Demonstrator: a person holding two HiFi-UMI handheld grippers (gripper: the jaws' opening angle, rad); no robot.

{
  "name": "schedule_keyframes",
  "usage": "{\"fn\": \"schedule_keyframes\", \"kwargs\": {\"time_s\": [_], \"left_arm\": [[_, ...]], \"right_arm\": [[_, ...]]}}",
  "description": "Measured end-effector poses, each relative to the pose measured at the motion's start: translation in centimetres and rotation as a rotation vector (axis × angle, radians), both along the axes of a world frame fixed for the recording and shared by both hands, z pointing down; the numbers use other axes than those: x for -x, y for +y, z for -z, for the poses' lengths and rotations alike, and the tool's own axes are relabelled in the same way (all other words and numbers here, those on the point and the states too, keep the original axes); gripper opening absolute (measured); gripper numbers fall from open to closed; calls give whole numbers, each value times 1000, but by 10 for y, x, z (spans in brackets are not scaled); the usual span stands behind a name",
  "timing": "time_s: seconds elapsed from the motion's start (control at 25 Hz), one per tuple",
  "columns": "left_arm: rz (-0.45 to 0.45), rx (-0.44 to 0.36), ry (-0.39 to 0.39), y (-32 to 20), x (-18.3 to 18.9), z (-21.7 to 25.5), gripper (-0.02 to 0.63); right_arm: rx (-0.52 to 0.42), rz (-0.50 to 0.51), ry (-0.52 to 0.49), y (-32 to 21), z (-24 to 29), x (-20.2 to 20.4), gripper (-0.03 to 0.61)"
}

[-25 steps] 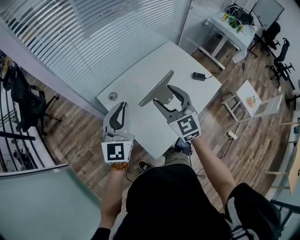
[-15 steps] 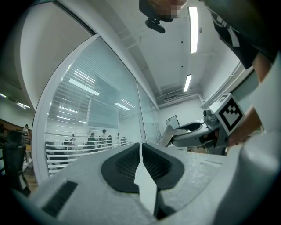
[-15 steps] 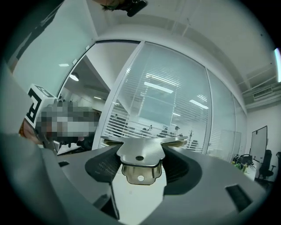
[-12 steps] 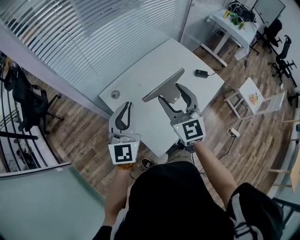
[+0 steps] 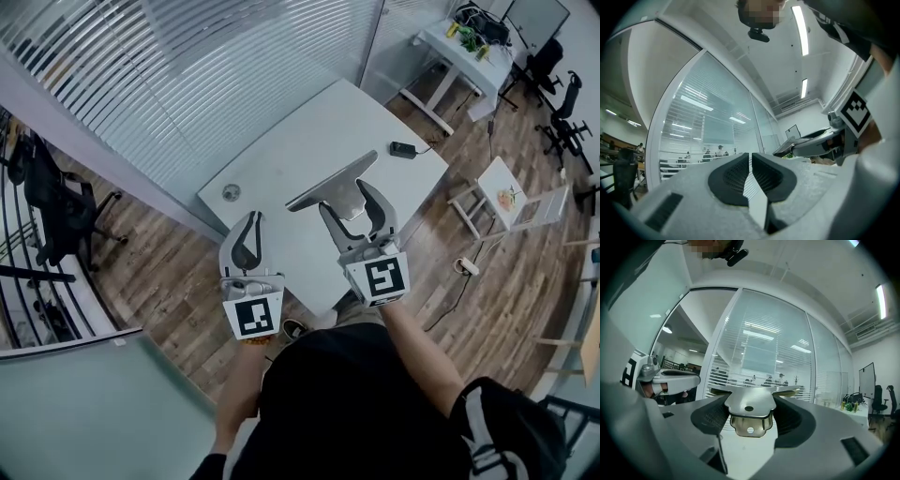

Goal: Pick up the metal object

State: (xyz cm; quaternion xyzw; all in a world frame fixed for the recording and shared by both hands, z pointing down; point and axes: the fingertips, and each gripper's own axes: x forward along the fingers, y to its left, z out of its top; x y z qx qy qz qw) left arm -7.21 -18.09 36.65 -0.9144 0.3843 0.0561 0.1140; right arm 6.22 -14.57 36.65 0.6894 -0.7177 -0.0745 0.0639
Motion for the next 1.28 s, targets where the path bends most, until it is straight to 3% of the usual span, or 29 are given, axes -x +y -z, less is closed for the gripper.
{"fn": "schedule_keyframes", "kwargs": {"time_s": [0.2, 0.6, 1.28], "left_arm": [[2, 15, -22, -1, 0, -16, 32], [-20, 21, -54, 6, -1, -26, 32], [0, 46, -53, 1, 4, -36, 32]], "right_arm": [[3, -43, -28, 4, -13, 14, 288], [14, -12, -56, 4, -24, 36, 288], [28, -20, -64, 0, -35, 32, 288]]}}
